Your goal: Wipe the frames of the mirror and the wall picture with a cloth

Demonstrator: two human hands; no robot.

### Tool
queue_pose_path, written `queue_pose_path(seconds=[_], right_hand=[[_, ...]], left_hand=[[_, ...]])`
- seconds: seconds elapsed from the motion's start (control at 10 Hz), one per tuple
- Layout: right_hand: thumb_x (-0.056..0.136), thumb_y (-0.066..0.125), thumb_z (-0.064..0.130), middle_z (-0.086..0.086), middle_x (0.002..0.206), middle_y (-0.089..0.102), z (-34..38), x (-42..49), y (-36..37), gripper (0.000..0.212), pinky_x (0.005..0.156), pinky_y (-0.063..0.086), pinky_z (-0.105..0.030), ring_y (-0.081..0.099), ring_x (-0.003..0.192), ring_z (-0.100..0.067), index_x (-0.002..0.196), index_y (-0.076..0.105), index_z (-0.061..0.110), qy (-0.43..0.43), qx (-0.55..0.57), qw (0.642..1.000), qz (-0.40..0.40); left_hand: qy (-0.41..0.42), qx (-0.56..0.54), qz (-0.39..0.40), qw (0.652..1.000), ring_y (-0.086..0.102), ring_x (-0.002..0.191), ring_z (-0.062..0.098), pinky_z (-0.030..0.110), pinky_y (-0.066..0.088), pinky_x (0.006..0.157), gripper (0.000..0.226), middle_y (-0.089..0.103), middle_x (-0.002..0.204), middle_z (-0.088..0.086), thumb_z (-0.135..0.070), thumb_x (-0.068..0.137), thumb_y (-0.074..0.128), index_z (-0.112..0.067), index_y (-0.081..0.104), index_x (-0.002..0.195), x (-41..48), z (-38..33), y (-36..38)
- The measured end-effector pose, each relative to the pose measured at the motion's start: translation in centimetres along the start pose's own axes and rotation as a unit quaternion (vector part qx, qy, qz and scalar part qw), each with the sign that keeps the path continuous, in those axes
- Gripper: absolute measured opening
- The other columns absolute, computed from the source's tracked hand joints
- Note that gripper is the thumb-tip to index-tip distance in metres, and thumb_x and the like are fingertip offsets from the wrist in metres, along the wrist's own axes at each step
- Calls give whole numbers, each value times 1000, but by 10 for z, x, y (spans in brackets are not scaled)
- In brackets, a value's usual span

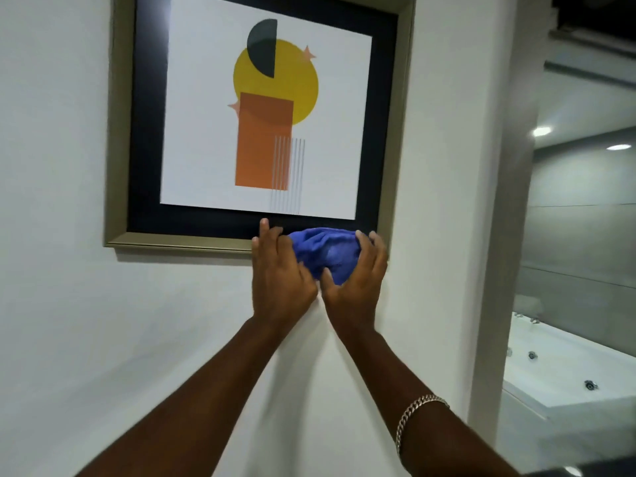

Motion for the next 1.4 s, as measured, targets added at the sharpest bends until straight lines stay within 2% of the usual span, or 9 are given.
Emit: queue_pose_path(seconds=[0.1,0.2,0.3,0.5,0.9,1.0,1.1,1.2,1.4], right_hand=[[76,78,5,-8,148,42,-3,-2,-14,82,112,43,-33,43,136,-20,145,34,15,26,46,999,8],[74,79,1,2,136,56,-15,-11,-41,83,100,51,-20,57,121,-8,143,37,20,60,128,990,17],[74,78,3,8,122,64,-29,-30,-62,81,96,54,-22,64,112,-10,140,38,27,97,171,980,41],[79,72,-7,-13,92,67,-105,-130,-121,67,69,61,-33,65,77,-22,132,44,21,292,136,942,97],[76,80,9,10,103,62,-257,-360,-193,65,63,51,-4,62,90,-5,128,43,24,523,-65,838,141],[74,82,8,4,104,67,-302,-448,-217,55,73,53,-17,65,95,-18,115,49,26,618,-92,767,145],[73,79,4,-10,112,69,-328,-501,-226,54,81,57,-38,64,100,-28,116,53,20,722,-86,674,131],[78,74,2,-13,121,66,-360,-561,-236,51,85,54,-35,61,105,-27,123,54,14,733,-123,640,196],[87,71,18,-11,132,59,-345,-559,-241,46,105,45,-39,54,123,-27,129,53,11,560,-253,731,298]], left_hand=[[4,-49,-2,999,33,142,35,41,25,120,28,53,133,23,1,84,58,2,53,112,-10,-7,2],[43,-82,-52,994,55,96,24,22,47,85,23,59,103,17,1,80,60,1,54,103,-37,-14,11],[38,-132,-59,989,50,84,9,8,43,76,24,57,96,8,0,79,58,-1,54,103,-64,-18,22],[-263,-319,73,908,65,90,1,10,54,70,39,65,104,-10,6,84,60,-15,58,118,-199,-14,89],[-477,-191,287,808,64,91,17,29,59,79,50,66,122,7,1,87,60,-15,54,134,-449,23,201],[-503,-172,326,782,61,101,17,0,44,70,54,64,122,2,7,85,56,-12,53,136,-543,37,222],[-523,-154,363,755,61,109,21,2,44,71,53,63,118,-1,8,84,55,-11,55,133,-599,50,235],[-529,-117,434,720,62,107,19,12,46,75,47,65,115,1,1,87,57,-15,55,131,-655,75,252],[-492,-93,466,730,63,109,20,9,47,76,45,66,124,7,-2,87,59,-13,56,131,-646,84,240]])
Point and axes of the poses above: each hand's wrist, its own x-axis towards the middle knuckle, its own y-axis out of the palm, z = x × y, the point moved 1 cm from there along x, towards the middle knuckle
